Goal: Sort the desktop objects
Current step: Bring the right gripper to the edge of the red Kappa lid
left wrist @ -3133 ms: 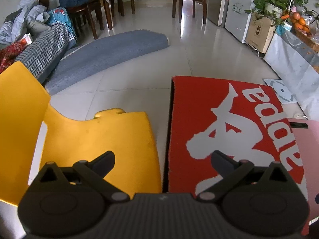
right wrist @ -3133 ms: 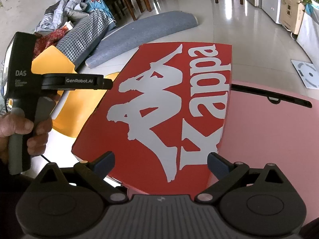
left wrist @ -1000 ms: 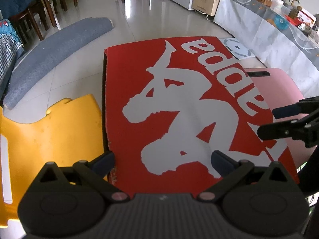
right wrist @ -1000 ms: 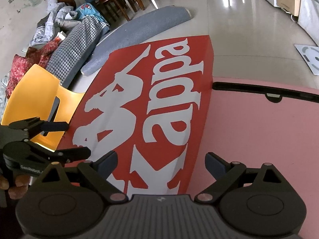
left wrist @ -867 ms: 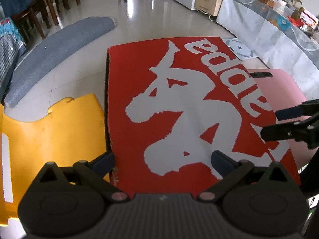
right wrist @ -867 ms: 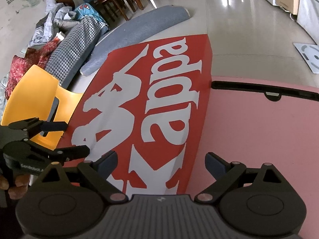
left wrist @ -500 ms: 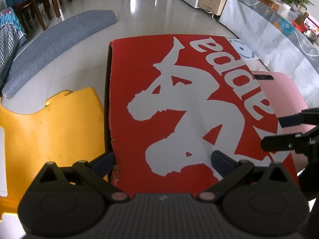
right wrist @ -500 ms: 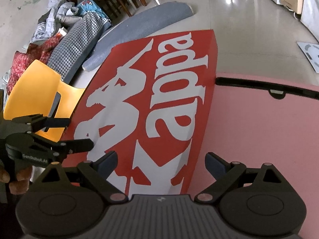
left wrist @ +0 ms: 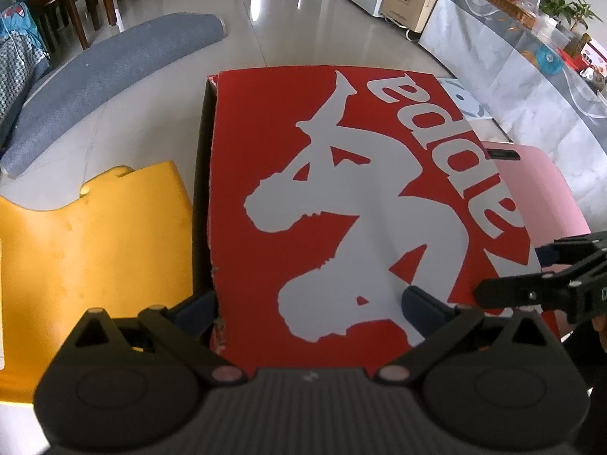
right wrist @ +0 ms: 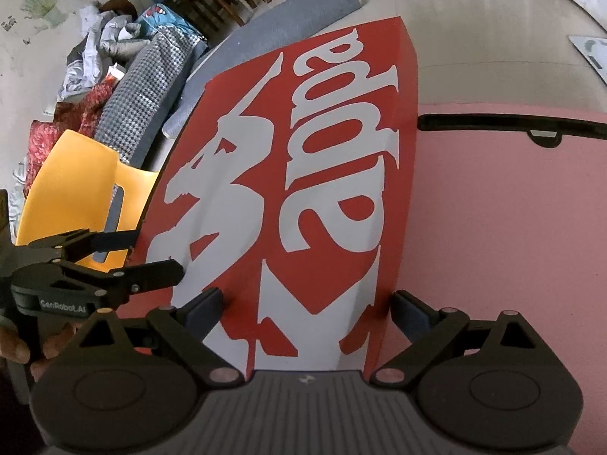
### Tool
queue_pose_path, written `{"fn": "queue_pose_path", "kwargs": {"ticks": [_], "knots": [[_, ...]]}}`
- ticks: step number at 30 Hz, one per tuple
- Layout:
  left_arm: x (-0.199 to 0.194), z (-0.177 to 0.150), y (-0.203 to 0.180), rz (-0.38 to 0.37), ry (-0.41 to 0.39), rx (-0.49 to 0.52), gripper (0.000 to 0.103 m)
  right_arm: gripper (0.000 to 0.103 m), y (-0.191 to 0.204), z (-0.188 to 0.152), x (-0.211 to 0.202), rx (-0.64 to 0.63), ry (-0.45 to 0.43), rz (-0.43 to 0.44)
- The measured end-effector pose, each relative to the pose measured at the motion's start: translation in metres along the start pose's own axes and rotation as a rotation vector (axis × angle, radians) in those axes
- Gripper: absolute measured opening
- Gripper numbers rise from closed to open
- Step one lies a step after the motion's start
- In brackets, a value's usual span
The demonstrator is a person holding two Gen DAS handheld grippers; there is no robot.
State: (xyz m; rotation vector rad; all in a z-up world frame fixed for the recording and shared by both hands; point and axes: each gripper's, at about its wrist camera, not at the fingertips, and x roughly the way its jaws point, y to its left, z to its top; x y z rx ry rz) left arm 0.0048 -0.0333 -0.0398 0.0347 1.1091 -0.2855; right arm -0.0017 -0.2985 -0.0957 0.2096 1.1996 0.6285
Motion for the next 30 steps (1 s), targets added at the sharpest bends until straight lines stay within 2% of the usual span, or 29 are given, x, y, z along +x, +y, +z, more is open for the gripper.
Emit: {"fn": "queue_pose_path", "kwargs": {"ticks": [14,30], "knots": [[-0.016,-0.001,-0.003,-0.011,-0.055,-0.016,0.103,0.095,0.007,0.001,-0.017,-0.060,-0.038,-0.006],[-0.031,-0.003,-0.012,-0.021,-0.103,-0.018,0.103,0.095,0.001,0.003,-0.036,-0.030,-0.078,0.022]]}}
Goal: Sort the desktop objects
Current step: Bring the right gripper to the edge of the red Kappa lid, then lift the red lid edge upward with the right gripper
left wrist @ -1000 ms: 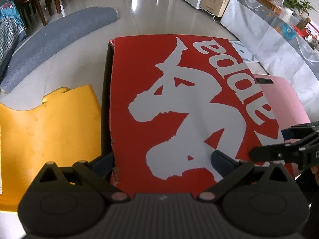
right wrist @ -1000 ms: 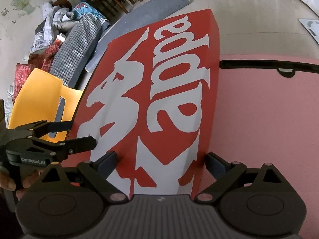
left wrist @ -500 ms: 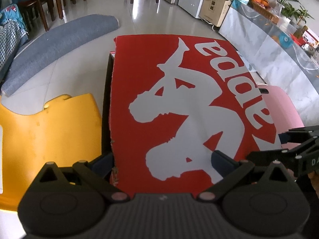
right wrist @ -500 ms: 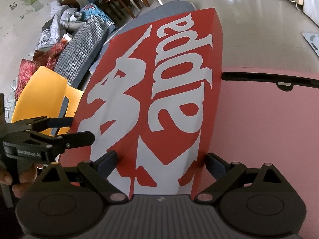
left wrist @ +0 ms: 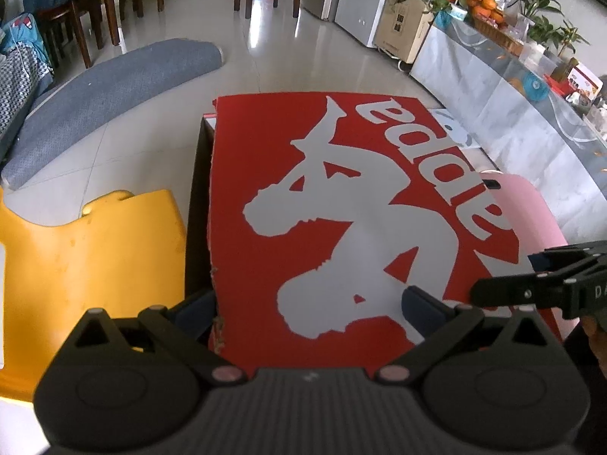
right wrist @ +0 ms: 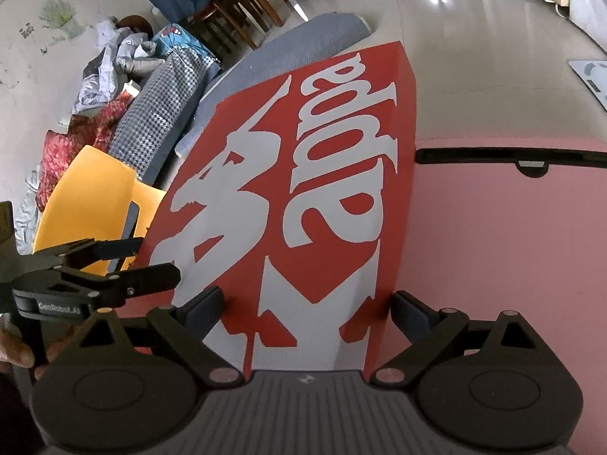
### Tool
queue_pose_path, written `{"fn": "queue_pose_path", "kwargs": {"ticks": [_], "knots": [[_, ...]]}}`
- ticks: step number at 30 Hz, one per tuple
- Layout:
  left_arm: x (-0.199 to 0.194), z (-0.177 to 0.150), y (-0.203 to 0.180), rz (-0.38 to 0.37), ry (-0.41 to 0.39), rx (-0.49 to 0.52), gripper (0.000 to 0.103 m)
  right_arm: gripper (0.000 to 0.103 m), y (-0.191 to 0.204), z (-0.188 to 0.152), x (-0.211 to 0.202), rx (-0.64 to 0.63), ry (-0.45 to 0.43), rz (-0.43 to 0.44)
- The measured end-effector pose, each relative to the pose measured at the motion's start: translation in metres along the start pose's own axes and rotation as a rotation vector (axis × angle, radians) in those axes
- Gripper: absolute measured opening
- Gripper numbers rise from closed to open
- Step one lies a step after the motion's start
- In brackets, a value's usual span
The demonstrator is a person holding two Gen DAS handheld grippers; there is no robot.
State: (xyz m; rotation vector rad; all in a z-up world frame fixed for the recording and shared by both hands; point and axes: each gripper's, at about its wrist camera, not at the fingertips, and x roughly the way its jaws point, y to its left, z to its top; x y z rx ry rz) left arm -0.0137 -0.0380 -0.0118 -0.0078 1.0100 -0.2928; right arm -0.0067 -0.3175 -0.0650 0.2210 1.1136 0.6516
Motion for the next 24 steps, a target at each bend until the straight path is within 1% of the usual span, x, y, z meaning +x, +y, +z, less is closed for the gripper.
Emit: {"fn": "queue_pose_path", "kwargs": {"ticks": [7,24], "knots": [[-0.007,-0.002,-0.009,0.010,-0.021,-0.002,0.103,0.095,0.003,-0.002,-0.002,-0.014,0.007,0.003],[-0.017,0.000,-0.030,-0.004,-0.061,-0.014,0.103,0.095,-0.007,-0.002,-0.030,-0.007,-0.040,-0.005]]}}
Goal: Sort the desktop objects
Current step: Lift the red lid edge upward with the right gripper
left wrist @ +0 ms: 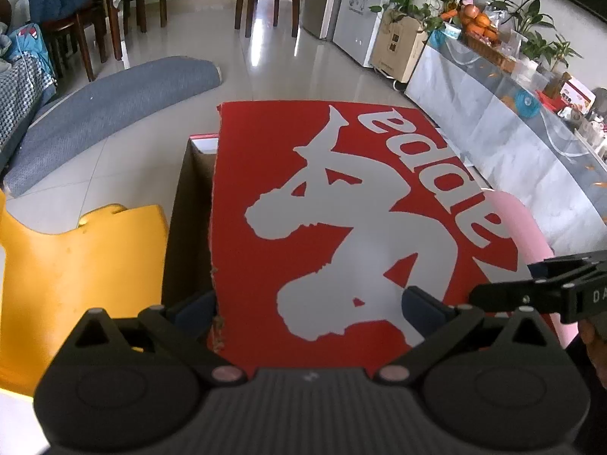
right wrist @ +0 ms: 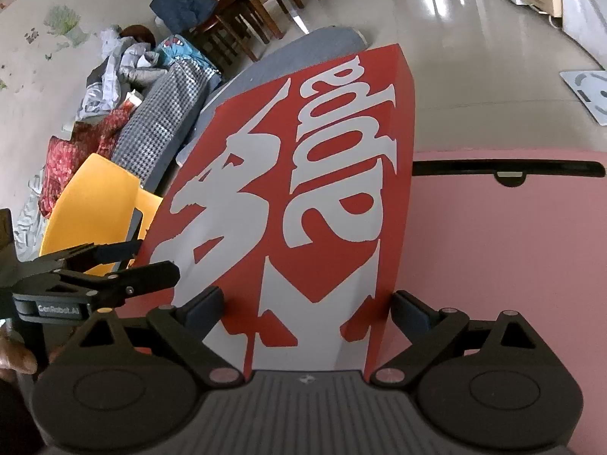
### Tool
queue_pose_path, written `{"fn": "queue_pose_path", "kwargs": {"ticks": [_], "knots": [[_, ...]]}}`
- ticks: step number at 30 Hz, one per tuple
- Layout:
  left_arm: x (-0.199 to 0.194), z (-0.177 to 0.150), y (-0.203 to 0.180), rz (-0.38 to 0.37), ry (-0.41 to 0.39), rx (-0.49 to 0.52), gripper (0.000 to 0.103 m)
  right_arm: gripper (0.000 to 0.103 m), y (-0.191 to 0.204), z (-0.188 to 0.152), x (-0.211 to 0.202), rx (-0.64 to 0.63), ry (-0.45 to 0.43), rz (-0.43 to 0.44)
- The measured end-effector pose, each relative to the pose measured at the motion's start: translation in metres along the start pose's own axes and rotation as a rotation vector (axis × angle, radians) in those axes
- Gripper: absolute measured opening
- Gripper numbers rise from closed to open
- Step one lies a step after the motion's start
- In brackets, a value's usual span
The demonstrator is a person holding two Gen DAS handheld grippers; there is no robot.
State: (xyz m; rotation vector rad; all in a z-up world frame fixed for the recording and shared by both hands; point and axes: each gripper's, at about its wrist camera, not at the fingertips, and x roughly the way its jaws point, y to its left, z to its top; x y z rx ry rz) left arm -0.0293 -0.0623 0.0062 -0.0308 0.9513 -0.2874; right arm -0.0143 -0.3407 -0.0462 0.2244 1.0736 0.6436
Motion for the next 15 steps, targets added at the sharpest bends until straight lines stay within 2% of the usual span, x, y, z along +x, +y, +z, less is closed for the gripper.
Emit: {"fn": "queue_pose_path", "kwargs": {"ticks": [15], "knots": [[0.012,0.011,-0.041,-0.023,0.021,0.052,0.103,0.095,-0.033,-0.005,-0.030,0.037,-0.035,-0.027]]}}
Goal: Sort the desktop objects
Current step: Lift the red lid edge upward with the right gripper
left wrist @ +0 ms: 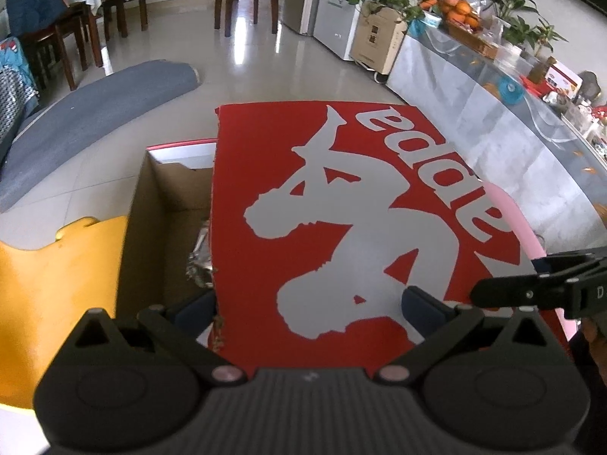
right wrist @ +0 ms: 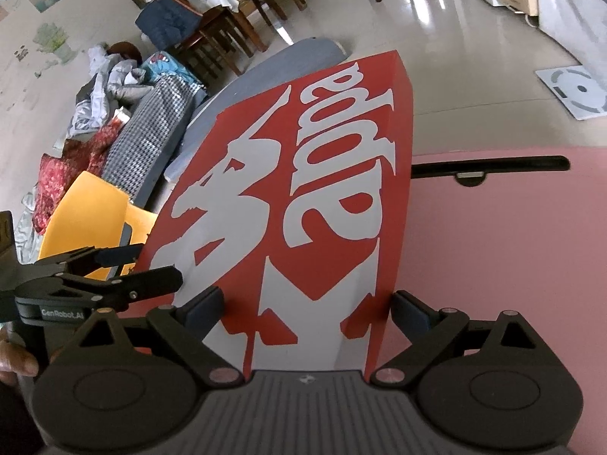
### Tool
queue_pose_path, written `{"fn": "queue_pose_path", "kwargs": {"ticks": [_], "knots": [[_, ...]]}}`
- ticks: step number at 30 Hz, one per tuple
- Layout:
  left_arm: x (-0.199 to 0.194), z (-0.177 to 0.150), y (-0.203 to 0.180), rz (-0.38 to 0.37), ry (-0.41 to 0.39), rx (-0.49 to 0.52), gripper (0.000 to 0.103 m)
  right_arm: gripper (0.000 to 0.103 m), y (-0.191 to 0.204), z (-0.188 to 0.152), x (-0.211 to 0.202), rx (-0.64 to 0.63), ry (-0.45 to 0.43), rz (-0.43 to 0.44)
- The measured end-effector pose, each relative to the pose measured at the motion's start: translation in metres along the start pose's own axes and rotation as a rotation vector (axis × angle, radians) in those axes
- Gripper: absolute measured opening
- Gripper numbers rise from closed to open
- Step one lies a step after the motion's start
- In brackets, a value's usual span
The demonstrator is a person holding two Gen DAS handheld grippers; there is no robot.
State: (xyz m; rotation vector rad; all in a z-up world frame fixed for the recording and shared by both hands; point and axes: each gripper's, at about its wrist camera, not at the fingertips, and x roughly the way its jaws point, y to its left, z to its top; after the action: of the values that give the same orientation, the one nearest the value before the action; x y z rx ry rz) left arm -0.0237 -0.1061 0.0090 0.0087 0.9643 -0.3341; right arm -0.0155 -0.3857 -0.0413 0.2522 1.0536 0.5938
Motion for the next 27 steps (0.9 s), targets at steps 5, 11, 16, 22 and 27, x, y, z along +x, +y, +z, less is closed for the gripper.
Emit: {"fn": "queue_pose_path", "kwargs": {"ticks": [5,11,16,22,27], "knots": [[0.009,0.004,-0.014,-0.011,0.007,0.015,0.103,0.095,-0.017,0.000,-0.006,0.031,-0.004,-0.002],[0.015,0.008,-0.026,-0.004,0.007,0.018,0.103,0.095,-0.024,0.002,-0.012,0.022,-0.020,-0.021],[0.017,0.011,-0.035,-0.002,0.004,0.015,0.103,0.095,-0.030,0.003,-0.017,0.021,-0.029,-0.022],[0.019,0.013,-0.043,-0.017,0.006,0.015,0.103,0.095,-0.045,0.003,-0.026,0.038,-0.039,-0.020],[0.025,0.014,-0.055,-0.022,0.011,0.017,0.103,0.095,-0.056,0.002,-0.033,0.040,-0.039,-0.034]]}}
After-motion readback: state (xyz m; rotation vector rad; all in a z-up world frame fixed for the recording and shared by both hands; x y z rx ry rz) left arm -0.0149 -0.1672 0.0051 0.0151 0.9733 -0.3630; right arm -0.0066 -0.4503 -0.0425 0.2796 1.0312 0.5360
